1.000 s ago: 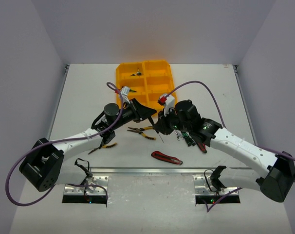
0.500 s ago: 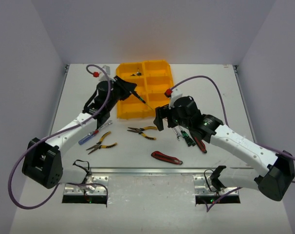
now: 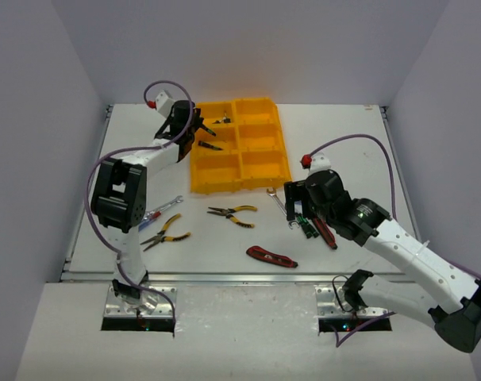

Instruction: Sort the tools into containers

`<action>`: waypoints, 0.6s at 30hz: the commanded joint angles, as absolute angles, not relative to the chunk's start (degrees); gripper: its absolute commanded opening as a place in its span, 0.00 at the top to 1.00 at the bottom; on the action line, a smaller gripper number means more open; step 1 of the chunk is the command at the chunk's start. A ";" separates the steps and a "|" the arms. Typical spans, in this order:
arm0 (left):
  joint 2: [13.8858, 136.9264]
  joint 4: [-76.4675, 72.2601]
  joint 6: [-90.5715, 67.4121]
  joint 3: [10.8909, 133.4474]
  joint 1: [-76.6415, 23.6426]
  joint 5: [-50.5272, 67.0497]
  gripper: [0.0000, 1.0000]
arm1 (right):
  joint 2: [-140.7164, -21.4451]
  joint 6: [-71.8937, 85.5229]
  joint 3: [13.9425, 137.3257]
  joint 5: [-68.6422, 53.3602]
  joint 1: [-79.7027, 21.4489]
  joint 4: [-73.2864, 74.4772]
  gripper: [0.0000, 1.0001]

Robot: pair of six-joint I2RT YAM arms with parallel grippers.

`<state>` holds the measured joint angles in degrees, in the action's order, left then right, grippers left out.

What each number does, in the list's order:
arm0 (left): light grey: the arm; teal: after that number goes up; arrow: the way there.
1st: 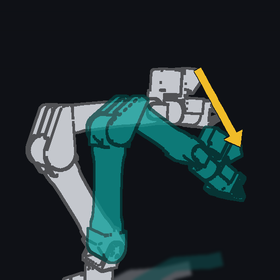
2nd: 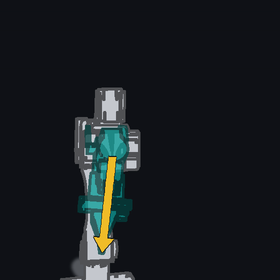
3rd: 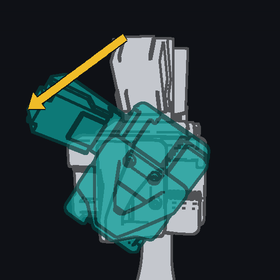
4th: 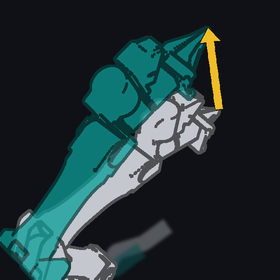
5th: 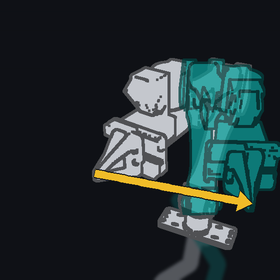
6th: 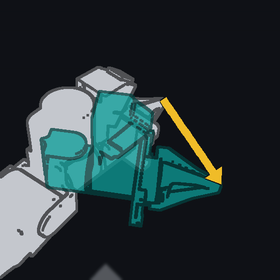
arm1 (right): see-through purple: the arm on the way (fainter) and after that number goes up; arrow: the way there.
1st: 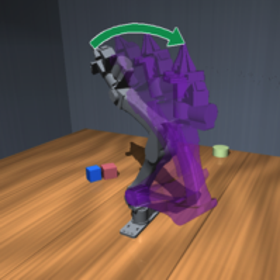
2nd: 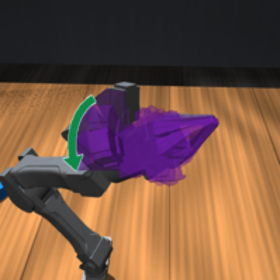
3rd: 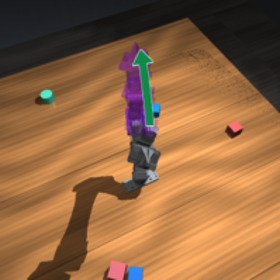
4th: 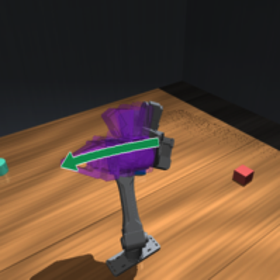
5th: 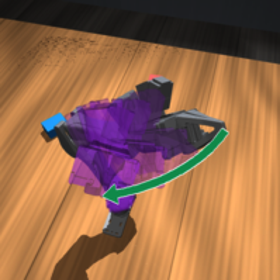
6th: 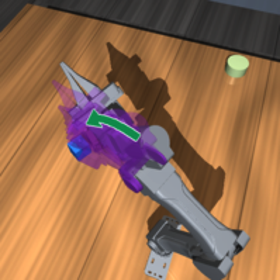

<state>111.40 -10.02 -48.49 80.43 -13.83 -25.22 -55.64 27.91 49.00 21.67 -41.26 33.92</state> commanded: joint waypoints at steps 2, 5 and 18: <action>113.84 -13.56 -51.66 79.43 -14.76 -22.18 0.81 | -57.03 29.29 47.74 23.83 -39.87 39.01 0.01; 113.11 -12.68 -52.67 78.31 -16.60 -20.84 0.35 | -60.26 28.47 47.26 20.58 -39.32 40.04 0.01; 86.84 5.54 -42.18 81.36 -18.90 -11.98 0.00 | -80.34 25.82 44.19 14.54 -34.14 32.69 0.50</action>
<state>99.68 0.99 -47.05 80.84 -19.11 -15.26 -78.31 26.98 45.56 17.24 -37.47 37.20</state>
